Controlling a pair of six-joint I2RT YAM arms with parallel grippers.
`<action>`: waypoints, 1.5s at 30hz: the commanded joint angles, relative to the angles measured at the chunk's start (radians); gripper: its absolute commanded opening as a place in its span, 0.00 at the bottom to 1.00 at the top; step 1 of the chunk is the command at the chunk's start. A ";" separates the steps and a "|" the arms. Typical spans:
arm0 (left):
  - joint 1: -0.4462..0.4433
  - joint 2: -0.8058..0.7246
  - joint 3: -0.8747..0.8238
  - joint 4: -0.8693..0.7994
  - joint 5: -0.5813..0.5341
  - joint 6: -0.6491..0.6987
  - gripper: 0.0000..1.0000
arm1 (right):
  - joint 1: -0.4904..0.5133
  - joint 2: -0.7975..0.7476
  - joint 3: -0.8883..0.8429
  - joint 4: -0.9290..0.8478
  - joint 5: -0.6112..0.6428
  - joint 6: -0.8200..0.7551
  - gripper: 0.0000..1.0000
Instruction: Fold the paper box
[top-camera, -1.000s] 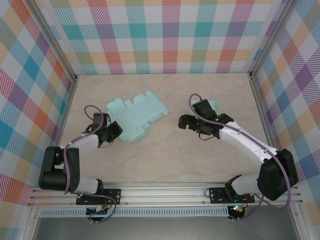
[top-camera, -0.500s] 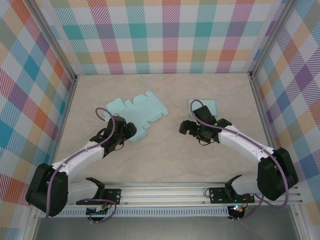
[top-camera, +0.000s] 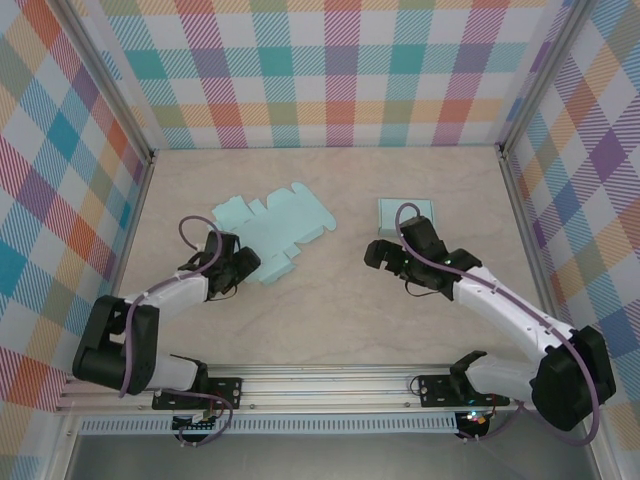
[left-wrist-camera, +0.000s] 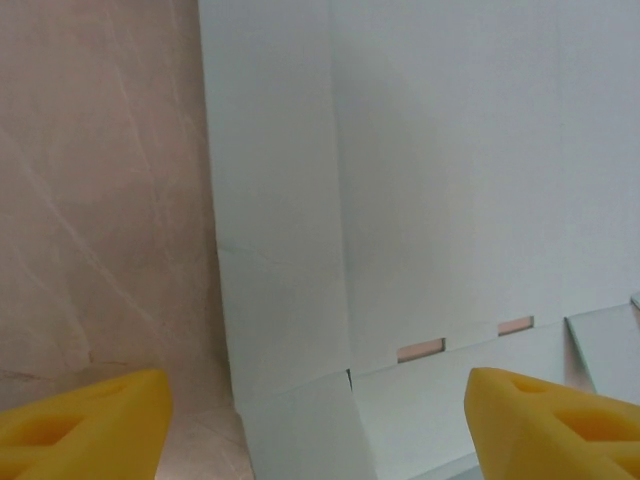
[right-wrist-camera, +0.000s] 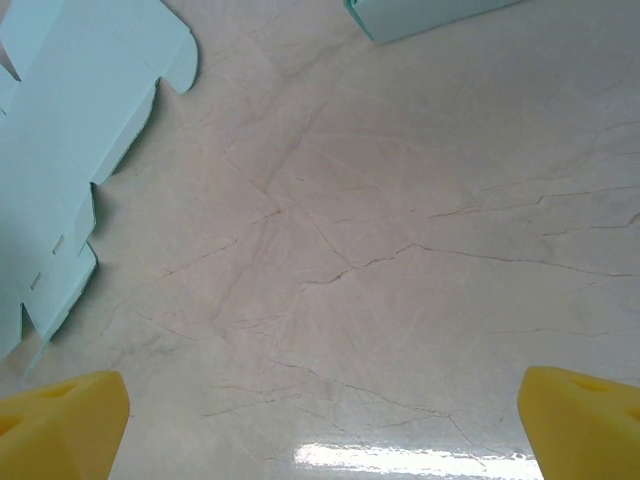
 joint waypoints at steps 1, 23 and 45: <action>0.015 0.055 -0.003 0.086 0.056 -0.034 0.74 | -0.002 -0.019 -0.025 0.003 0.025 0.013 1.00; 0.012 0.162 0.047 0.199 0.096 -0.050 0.02 | -0.002 0.001 -0.048 0.101 -0.019 0.025 1.00; -0.066 0.054 -0.001 0.184 0.186 -0.207 0.64 | -0.002 0.036 -0.043 0.158 -0.057 0.001 1.00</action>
